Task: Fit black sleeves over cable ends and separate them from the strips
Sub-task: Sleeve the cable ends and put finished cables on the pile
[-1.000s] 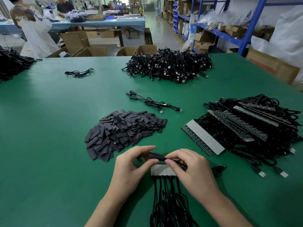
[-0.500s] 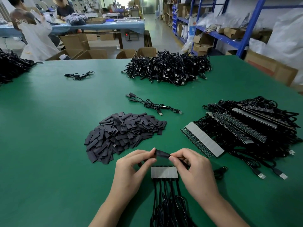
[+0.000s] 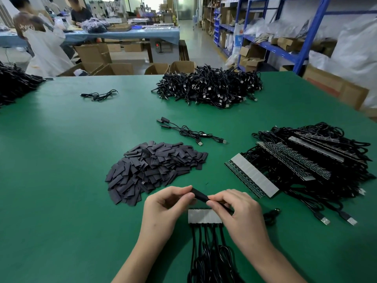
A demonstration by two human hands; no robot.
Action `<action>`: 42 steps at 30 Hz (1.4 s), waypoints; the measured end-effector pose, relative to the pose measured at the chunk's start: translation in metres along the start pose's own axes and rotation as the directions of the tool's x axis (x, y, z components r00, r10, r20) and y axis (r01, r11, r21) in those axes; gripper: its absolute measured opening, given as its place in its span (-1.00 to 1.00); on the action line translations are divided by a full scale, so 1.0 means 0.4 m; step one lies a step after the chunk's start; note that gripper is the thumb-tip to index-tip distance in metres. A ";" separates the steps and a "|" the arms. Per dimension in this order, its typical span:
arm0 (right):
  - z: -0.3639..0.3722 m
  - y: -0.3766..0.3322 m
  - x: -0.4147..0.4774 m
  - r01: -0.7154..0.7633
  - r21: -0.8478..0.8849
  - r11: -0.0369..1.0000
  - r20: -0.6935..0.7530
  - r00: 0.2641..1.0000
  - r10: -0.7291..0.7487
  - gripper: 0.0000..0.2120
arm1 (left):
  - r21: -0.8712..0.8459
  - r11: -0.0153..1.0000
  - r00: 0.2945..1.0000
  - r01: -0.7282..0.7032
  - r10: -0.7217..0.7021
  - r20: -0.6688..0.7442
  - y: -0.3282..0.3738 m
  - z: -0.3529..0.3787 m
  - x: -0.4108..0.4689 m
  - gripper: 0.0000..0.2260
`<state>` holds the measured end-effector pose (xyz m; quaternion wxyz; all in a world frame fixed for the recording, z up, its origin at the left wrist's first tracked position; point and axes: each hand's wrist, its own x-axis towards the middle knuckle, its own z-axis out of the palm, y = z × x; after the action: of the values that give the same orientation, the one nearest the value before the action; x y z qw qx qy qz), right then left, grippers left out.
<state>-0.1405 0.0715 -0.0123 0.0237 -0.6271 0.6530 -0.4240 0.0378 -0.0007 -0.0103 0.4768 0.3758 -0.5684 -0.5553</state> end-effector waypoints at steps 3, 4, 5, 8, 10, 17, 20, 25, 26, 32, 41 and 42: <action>-0.009 0.004 0.011 0.019 0.020 1.000 0.079 0.997 -0.020 -0.76 | -0.097 0.994 0.998 0.051 -0.053 -0.023 0.003 -0.004 0.009 -0.87; -0.015 0.010 0.015 0.010 0.015 1.000 0.109 0.994 -0.011 -0.70 | -0.112 0.992 0.997 0.058 -0.062 -0.039 0.004 -0.008 0.011 -0.87; -0.022 0.018 0.019 -0.002 0.006 1.000 0.132 0.991 0.001 -0.67 | -0.125 0.990 0.996 0.060 -0.068 -0.062 0.005 -0.013 0.013 -0.89; -0.038 0.046 0.025 -0.033 -0.043 0.999 0.201 0.979 0.041 -0.75 | -0.145 0.989 0.987 0.042 -0.063 -0.149 0.003 -0.029 0.019 -0.89; -0.033 0.053 0.025 -0.031 -0.059 0.998 0.247 0.968 0.045 -0.86 | -0.139 0.990 0.979 0.034 -0.061 -0.197 -0.002 -0.044 0.026 -0.88; -0.025 0.048 0.045 -0.148 -0.002 0.989 0.141 0.979 0.147 -0.86 | 0.265 0.964 0.994 0.035 -0.006 -0.109 -0.015 -0.069 0.027 -0.67; -0.032 0.028 0.104 -0.195 0.020 0.981 0.089 0.977 0.193 -0.84 | 0.617 0.775 0.987 -0.137 0.056 0.148 -0.009 -0.070 0.015 -0.60; -0.001 0.005 0.316 -0.104 -0.170 0.980 0.067 0.991 0.116 -0.88 | 0.751 0.580 0.923 -0.316 0.005 0.384 -0.014 -0.075 0.010 -0.37; 0.014 0.001 0.375 -0.084 -0.198 0.977 0.080 0.992 0.102 -0.87 | 0.748 0.582 0.918 -0.318 -0.010 0.397 -0.015 -0.078 0.010 -0.38; 0.072 -0.063 0.643 -0.059 -0.291 0.955 0.162 0.981 0.109 -0.70 | 0.746 0.583 0.907 -0.322 -0.036 0.420 -0.008 -0.082 0.015 -0.50; 0.036 -0.020 0.227 -0.358 0.210 0.910 0.533 0.822 0.201 -0.74 | 0.313 0.947 0.932 -0.068 -0.052 0.358 0.005 -0.080 0.018 -0.61; 0.024 -0.009 0.177 -0.409 0.255 0.876 0.559 0.802 0.211 -0.72 | 0.279 0.959 0.935 -0.057 -0.046 0.352 0.007 -0.078 0.018 -0.61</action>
<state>-0.1474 0.0075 0.0191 0.3830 -0.5841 0.6277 -0.3438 0.0663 -0.0158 -0.0091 0.3090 0.3325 -0.7200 -0.5249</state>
